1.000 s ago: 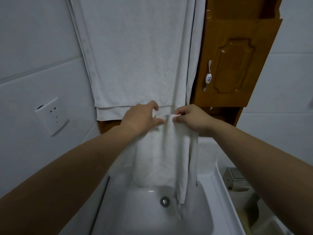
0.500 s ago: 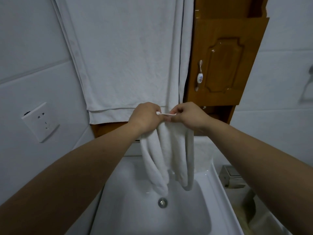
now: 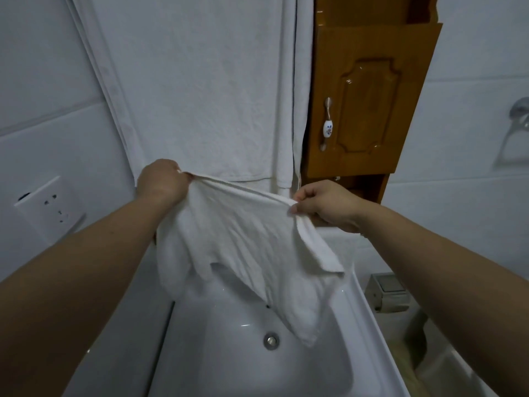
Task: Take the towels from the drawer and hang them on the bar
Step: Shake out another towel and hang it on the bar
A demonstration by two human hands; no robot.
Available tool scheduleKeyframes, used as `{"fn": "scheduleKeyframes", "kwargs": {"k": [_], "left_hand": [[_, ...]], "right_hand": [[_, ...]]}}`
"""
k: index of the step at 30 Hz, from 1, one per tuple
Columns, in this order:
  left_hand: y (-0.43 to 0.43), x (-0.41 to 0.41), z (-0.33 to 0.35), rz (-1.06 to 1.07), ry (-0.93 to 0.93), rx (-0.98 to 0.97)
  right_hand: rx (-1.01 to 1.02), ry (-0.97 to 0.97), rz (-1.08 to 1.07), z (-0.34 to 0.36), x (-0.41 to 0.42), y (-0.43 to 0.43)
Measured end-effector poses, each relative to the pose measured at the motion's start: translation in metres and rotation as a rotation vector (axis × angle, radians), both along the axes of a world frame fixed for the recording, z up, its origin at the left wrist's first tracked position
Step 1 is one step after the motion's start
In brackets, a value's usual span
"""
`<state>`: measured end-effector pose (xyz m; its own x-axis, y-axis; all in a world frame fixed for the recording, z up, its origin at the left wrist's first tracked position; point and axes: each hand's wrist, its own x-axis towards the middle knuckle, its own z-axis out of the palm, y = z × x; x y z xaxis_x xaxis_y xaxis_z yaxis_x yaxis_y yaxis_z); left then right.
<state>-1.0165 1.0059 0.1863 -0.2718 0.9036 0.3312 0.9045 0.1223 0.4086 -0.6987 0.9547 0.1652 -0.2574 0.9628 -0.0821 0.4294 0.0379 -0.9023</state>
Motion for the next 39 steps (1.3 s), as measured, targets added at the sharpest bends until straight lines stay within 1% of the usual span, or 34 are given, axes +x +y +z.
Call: {"fn": "scheduleKeyframes", "kwargs": {"k": [3,5,9,12,16,19,21,24,27,30,33,35,37,39], "left_hand": [[-0.001,-0.016,0.0,0.038,-0.034,0.0],[-0.003,-0.017,0.001,0.028,-0.055,0.012],[-0.009,-0.002,0.009,-0.068,0.0,0.084],[-0.018,0.022,0.019,-0.154,0.108,0.177],[-0.03,0.053,0.029,-0.242,0.3,0.234],[-0.031,0.06,0.032,-0.293,0.396,0.257],[-0.03,0.058,0.034,-0.316,0.402,0.253],[-0.031,0.056,0.037,-0.332,0.403,0.25],[-0.036,0.058,0.038,-0.352,0.43,0.235],[-0.04,0.063,0.038,-0.367,0.455,0.225],[-0.043,0.069,0.041,-0.382,0.493,0.228],[-0.045,0.07,0.045,-0.381,0.526,0.236],[-0.046,0.067,0.049,-0.368,0.519,0.225],[-0.045,0.064,0.052,-0.336,0.494,0.21]], "right_hand": [[0.134,-0.234,-0.043,-0.008,0.003,0.004],[0.173,-0.268,-0.085,-0.014,0.0,0.007],[0.198,-0.197,-0.153,-0.022,-0.013,0.014],[0.238,-0.146,-0.132,-0.024,-0.035,0.016],[0.316,-0.025,-0.072,-0.014,-0.076,0.011],[0.406,0.065,-0.154,0.003,-0.099,0.011],[0.474,0.068,-0.243,0.011,-0.107,0.013],[0.52,0.02,-0.286,0.016,-0.109,0.014],[0.53,-0.022,-0.272,0.014,-0.105,0.011],[0.562,-0.116,-0.249,0.011,-0.101,0.005],[0.533,-0.178,-0.25,0.007,-0.096,0.001],[0.522,-0.265,-0.258,-0.001,-0.089,-0.001],[0.497,-0.367,-0.269,-0.016,-0.08,-0.003],[0.461,-0.412,-0.32,-0.031,-0.07,-0.007]]}}
